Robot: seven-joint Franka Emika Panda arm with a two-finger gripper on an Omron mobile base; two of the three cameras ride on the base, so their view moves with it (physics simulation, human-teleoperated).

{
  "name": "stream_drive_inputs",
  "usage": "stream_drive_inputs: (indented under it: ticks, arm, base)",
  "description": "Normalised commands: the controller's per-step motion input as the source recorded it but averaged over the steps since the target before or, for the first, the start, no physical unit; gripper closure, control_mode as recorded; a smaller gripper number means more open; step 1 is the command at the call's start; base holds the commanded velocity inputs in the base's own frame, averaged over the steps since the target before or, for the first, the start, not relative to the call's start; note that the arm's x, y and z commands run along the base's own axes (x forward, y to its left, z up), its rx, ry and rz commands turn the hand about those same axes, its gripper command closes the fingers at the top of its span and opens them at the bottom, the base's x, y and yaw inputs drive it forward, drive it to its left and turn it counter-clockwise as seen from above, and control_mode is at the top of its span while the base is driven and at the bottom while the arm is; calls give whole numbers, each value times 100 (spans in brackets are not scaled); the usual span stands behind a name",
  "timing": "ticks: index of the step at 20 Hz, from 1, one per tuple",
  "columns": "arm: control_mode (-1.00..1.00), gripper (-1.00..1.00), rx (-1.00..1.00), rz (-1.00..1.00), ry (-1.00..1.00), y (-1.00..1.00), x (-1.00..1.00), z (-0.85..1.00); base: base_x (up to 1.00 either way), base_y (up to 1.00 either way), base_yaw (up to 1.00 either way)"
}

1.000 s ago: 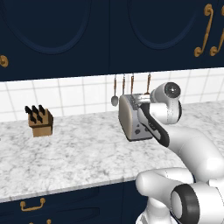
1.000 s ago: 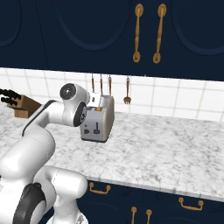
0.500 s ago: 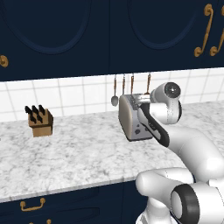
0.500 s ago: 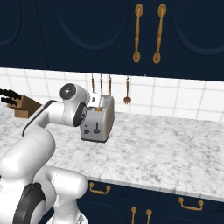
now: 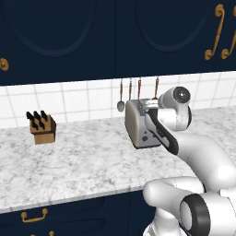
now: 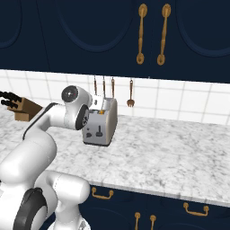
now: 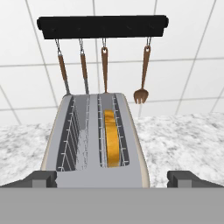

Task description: Start the toaster. Once the lever pops up, take the bread to the plate on the dining counter.

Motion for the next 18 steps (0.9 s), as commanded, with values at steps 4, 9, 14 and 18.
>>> stream_drive_inputs:
  ticks: [4,9,14,18]
  arm:
    - [-100,-100,0,0,0,0,0,0]
    - [-100,-100,0,0,0,0,0,0]
    - [-100,-100,0,0,0,0,0,0]
    - [-100,-100,0,0,0,0,0,0]
  base:
    - [0,0,0]
    - [0,0,0]
    - [0,0,0]
    - [0,0,0]
